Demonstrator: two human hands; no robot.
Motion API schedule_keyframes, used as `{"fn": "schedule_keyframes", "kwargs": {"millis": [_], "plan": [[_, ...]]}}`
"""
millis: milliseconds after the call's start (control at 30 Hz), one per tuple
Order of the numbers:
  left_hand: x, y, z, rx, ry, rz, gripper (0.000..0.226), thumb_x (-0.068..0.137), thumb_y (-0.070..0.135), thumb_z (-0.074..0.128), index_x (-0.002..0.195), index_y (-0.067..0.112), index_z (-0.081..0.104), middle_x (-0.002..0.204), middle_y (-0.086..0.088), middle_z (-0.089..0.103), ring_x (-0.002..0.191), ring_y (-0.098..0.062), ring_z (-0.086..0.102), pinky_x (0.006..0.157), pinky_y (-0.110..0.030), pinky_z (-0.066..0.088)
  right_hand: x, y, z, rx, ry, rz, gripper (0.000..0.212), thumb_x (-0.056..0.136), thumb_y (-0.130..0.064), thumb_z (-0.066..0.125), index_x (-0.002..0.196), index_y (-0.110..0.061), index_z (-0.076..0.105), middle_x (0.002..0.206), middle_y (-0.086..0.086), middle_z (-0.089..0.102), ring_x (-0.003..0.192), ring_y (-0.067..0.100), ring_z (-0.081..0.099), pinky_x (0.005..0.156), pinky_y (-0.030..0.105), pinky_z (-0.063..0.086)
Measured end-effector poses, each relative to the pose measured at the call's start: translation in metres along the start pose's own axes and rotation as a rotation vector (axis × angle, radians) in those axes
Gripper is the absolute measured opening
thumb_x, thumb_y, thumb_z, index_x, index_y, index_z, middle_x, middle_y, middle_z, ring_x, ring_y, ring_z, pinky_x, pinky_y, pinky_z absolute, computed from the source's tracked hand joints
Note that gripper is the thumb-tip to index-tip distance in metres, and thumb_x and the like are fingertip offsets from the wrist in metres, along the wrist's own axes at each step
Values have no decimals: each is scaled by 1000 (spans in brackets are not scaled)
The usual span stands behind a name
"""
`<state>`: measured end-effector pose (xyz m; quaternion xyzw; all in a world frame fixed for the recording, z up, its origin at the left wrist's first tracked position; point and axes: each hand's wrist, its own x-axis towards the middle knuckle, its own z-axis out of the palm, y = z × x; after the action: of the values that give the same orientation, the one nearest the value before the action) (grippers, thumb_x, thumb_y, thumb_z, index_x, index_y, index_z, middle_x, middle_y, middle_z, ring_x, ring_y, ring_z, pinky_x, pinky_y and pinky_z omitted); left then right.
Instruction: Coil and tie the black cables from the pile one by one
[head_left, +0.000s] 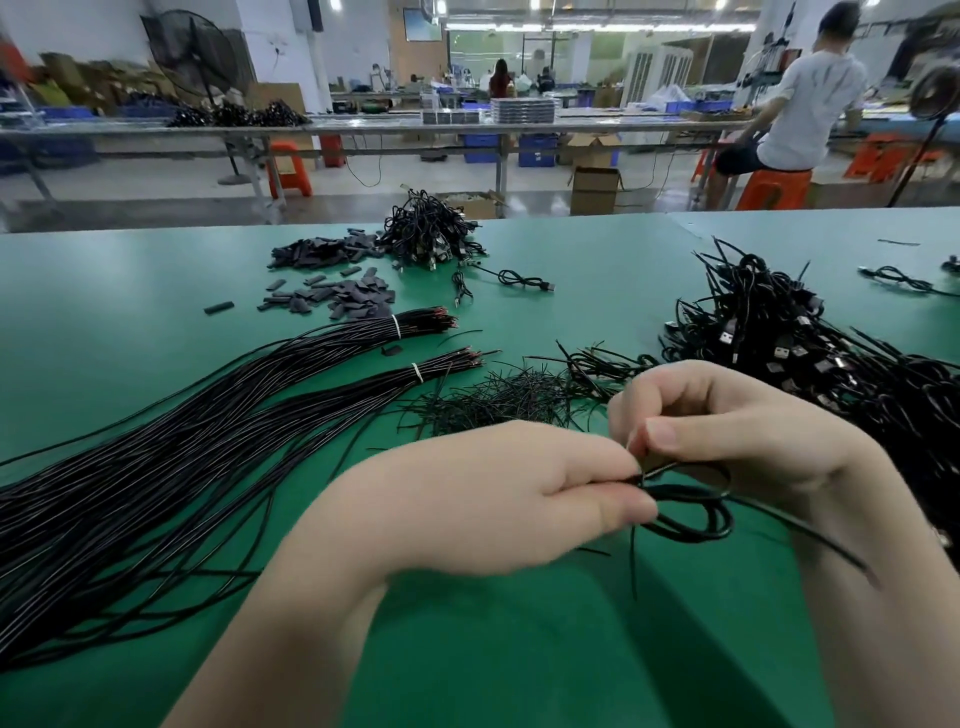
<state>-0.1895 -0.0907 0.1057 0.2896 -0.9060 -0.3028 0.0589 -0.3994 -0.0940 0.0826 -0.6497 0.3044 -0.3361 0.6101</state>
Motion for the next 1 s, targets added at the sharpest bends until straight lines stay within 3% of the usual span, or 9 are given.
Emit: {"fn": "schedule_keyframes", "kwargs": {"millis": [133,200,267,400,500,567,700,800,1000], "plan": [[-1,-3,-5,-646,127,141,21,92,31,47,76,21,58,64,12,49,54,0,42,52,-10,35,22,4,22,609,-44,-172,16,76,-18,78,83,-5,71,79,11,68,66,21,63,65,32,47],[3,-9,-7,-961,265,159,26,93,32,48,77,17,62,60,11,46,50,0,36,53,-15,25,33,3,32,434,251,-246,17,66,-27,83,74,-16,72,72,2,66,61,13,58,61,26,43],[9,-16,-8,-1090,403,121,30,96,38,48,77,15,54,56,13,40,48,-2,31,59,-25,20,40,1,41,136,574,-295,14,68,-32,80,69,-20,72,70,-1,65,60,11,53,59,23,41],[20,-19,-3,-913,691,34,36,103,34,42,72,16,51,55,14,38,47,-2,31,48,-14,29,44,-2,54,-128,820,-397,13,84,-19,72,71,-21,72,64,-8,66,59,5,51,57,16,43],[22,-21,-2,-622,794,-6,37,97,46,40,72,19,50,55,15,40,52,-7,34,55,-27,33,43,-4,57,-152,826,-390,13,86,-18,70,74,-21,72,66,-7,68,60,5,53,57,15,43],[20,-23,-4,-501,811,-32,39,91,51,38,72,19,48,55,14,38,55,-10,34,61,-36,33,41,-4,55,-127,776,-321,13,89,-19,66,78,-18,72,72,-3,70,64,6,56,59,20,43],[16,-23,-7,-460,831,-35,39,93,51,37,70,21,48,56,15,39,57,-9,36,63,-36,36,40,-7,53,7,663,-265,22,83,-33,62,82,-17,77,81,2,73,69,10,60,55,19,43],[17,-25,-7,-454,820,-43,40,95,48,38,77,17,55,56,15,42,56,-9,39,61,-35,37,42,-7,57,-104,694,-304,14,74,-36,79,79,-23,78,73,-4,73,60,2,60,57,15,46],[14,-22,-8,-678,699,-23,40,104,33,40,67,18,45,49,16,37,47,-2,34,47,-13,32,42,-4,53,93,671,-266,23,52,-37,80,69,-21,77,67,-2,70,63,10,58,57,19,44]]}}
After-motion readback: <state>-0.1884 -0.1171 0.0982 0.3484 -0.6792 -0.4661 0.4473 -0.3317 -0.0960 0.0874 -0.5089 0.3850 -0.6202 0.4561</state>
